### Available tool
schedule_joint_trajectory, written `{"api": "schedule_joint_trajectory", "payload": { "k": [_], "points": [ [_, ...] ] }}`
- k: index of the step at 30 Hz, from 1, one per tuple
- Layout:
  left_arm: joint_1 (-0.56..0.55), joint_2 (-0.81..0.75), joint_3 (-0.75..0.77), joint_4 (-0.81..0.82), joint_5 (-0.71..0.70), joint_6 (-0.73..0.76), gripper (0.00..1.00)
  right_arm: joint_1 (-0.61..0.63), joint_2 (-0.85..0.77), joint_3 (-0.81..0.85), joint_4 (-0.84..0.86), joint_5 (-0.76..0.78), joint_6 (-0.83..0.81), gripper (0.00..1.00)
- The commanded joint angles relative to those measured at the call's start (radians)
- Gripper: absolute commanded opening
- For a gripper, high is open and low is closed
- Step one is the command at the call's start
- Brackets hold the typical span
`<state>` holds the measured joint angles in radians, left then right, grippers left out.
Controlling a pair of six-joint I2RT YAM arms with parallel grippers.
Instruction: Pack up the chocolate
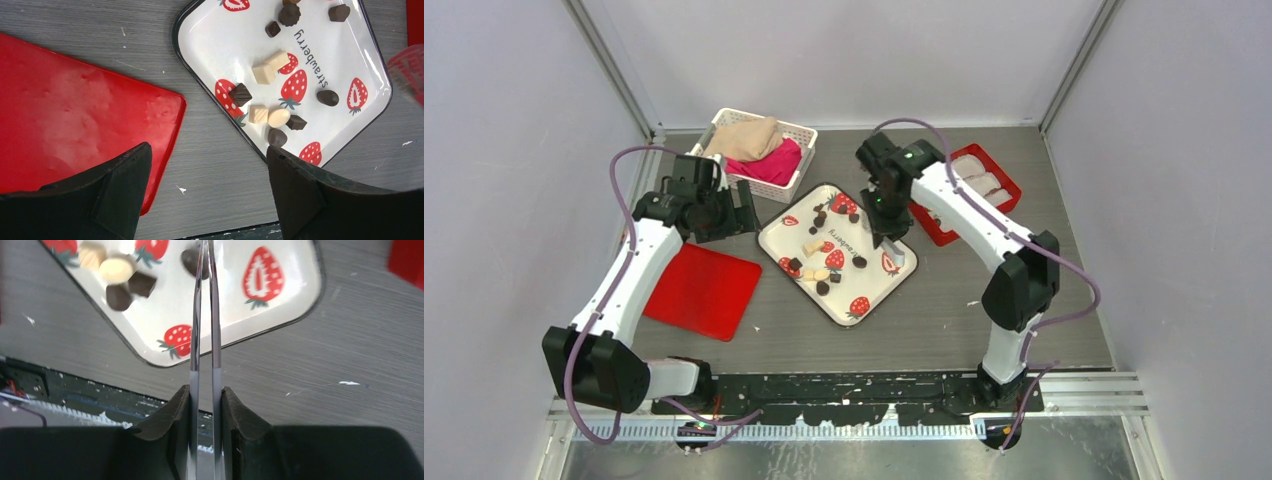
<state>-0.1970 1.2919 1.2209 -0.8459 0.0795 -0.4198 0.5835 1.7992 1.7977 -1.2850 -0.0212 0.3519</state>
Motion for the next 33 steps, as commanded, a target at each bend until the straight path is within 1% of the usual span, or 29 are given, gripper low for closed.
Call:
{"api": "schedule_joint_trajectory", "payload": {
  "k": [1,3,6,11,19,24,33],
  "points": [
    [-0.002,-0.043,0.010,0.027,0.001,-0.002,0.85,0.062,0.034,-0.010,-0.008,-0.048,0.018,0.30],
    [-0.002,-0.048,0.007,0.024,-0.002,0.002,0.85,0.075,0.041,-0.029,-0.009,-0.065,0.006,0.35],
    [-0.002,-0.051,0.007,0.021,-0.004,0.006,0.85,0.085,0.053,-0.058,-0.035,-0.103,-0.049,0.41],
    [-0.002,-0.052,0.008,0.016,-0.006,0.012,0.85,0.111,0.047,-0.101,-0.075,-0.059,-0.137,0.47],
    [-0.002,-0.052,0.008,0.018,0.000,0.006,0.85,0.133,0.068,-0.111,-0.051,-0.040,-0.152,0.49],
    [-0.003,-0.057,0.008,0.018,0.004,0.001,0.85,0.143,0.088,-0.095,-0.023,0.078,-0.129,0.49],
    [-0.002,-0.063,0.003,0.020,0.006,-0.010,0.85,0.154,0.124,-0.081,-0.018,0.053,-0.164,0.49]
  ]
}}
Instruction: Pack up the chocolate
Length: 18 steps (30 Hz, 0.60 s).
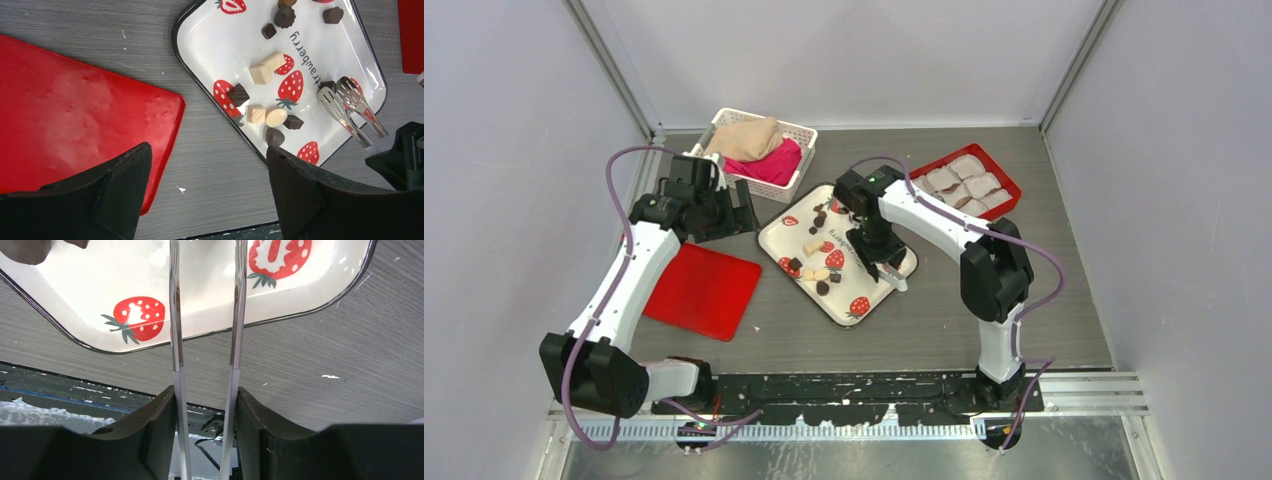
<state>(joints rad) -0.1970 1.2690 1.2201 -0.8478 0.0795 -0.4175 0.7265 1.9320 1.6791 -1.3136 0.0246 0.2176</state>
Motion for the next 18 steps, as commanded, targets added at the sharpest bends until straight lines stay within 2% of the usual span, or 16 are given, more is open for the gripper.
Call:
{"api": "schedule_joint_trajectory", "payload": {
  "k": [1,8,14,18],
  "points": [
    [-0.002,-0.041,0.003,0.022,0.006,-0.013,0.85,0.010,-0.007,0.037,0.012,0.007,-0.031,0.48],
    [-0.002,-0.049,-0.003,0.022,0.001,-0.015,0.85,0.011,-0.008,0.051,0.002,0.015,-0.025,0.37],
    [-0.003,-0.056,-0.010,0.020,-0.001,-0.018,0.85,0.011,-0.035,0.071,-0.002,0.026,-0.011,0.11],
    [-0.003,-0.062,-0.013,0.021,-0.003,-0.018,0.85,0.009,-0.066,0.106,0.008,0.054,0.004,0.01]
  ]
}}
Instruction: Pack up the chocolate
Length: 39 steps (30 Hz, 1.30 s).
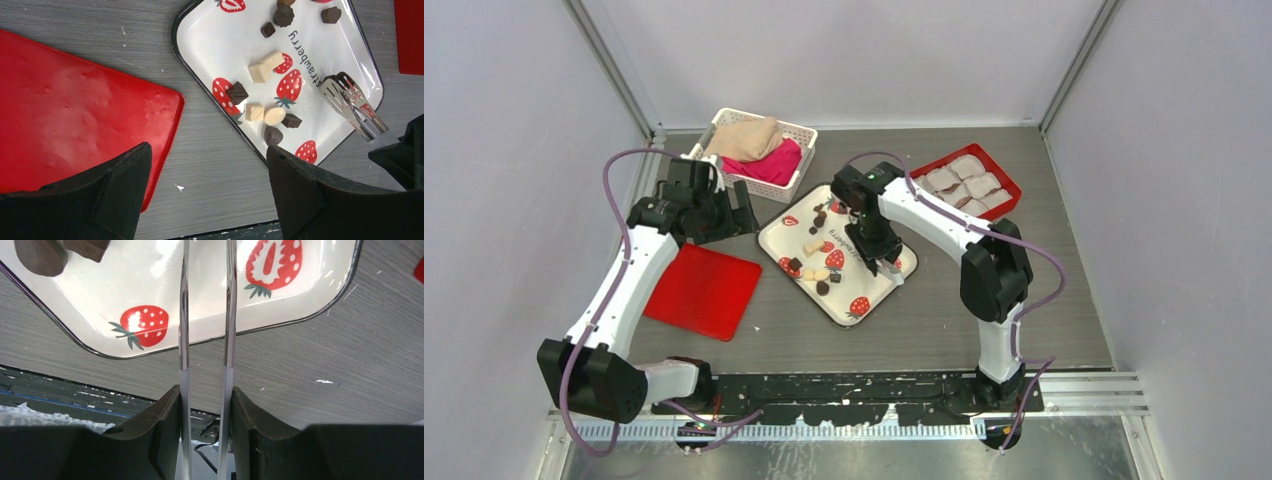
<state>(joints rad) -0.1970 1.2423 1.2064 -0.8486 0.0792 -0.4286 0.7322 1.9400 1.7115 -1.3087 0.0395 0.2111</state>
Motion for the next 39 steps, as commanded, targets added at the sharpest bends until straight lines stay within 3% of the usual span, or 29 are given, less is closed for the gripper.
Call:
{"api": "schedule_joint_trajectory", "payload": {
  "k": [1,6,14,19,28,39],
  "points": [
    [-0.003,-0.038,-0.001,0.020,-0.004,-0.007,0.85,-0.007,-0.086,0.086,0.009,0.038,0.019,0.01],
    [-0.003,-0.047,-0.002,0.008,-0.009,-0.006,0.85,-0.085,-0.146,0.142,0.028,0.038,0.064,0.01],
    [-0.002,-0.068,-0.014,0.005,-0.014,-0.010,0.85,-0.377,-0.151,0.195,0.043,0.015,0.121,0.01],
    [-0.002,-0.076,-0.016,0.002,-0.022,-0.007,0.85,-0.522,-0.115,0.218,0.136,-0.083,0.148,0.01],
    [-0.002,-0.080,-0.018,-0.004,-0.041,-0.006,0.85,-0.592,0.090,0.410,0.110,-0.073,0.135,0.03],
    [-0.002,-0.070,0.003,-0.023,-0.066,0.002,0.85,-0.622,0.213,0.469,0.113,-0.071,0.134,0.09]
  ]
}}
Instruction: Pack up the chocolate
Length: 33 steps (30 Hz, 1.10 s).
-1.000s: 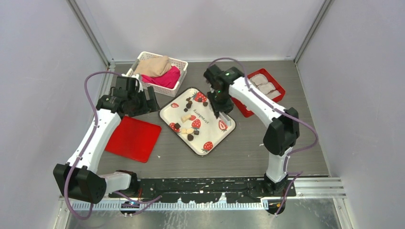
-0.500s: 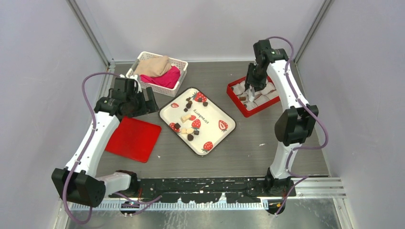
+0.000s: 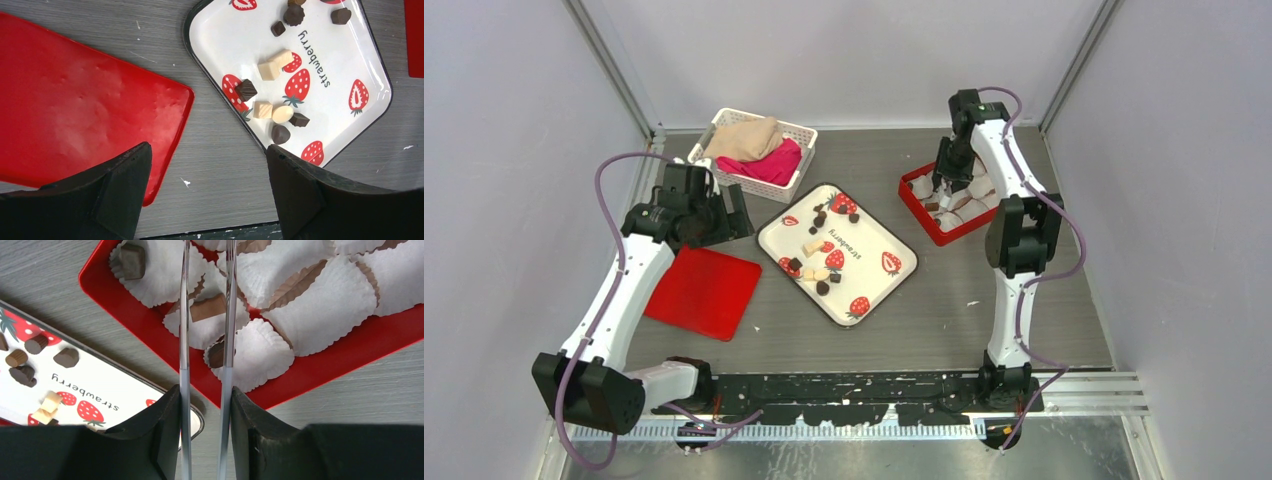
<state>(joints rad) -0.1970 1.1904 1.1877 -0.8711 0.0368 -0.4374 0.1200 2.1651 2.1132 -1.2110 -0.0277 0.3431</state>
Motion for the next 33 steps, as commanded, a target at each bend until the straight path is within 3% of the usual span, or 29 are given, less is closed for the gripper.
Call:
{"api": "schedule_joint_trajectory", "payload": {
  "k": [1,6,9,15,28,33],
  "points": [
    [-0.002,-0.018,0.025,-0.004,-0.026,0.012,0.85,-0.013,-0.008,0.068,0.016,-0.001,0.003,0.10],
    [-0.002,-0.018,0.030,-0.012,-0.029,0.015,0.85,-0.026,0.014,0.067,0.020,-0.007,0.008,0.14],
    [-0.002,-0.016,0.036,-0.015,-0.030,0.015,0.85,-0.026,0.019,0.069,0.020,-0.014,0.010,0.25],
    [-0.002,-0.015,0.041,-0.018,-0.029,0.016,0.85,-0.026,0.020,0.068,0.017,-0.020,0.008,0.39],
    [-0.003,-0.031,0.032,-0.017,-0.021,0.008,0.85,-0.025,-0.001,0.069,0.012,-0.022,-0.005,0.48],
    [-0.002,-0.044,0.025,-0.022,-0.023,0.006,0.85,-0.025,-0.060,0.047,0.020,-0.028,-0.006,0.40]
  ]
}}
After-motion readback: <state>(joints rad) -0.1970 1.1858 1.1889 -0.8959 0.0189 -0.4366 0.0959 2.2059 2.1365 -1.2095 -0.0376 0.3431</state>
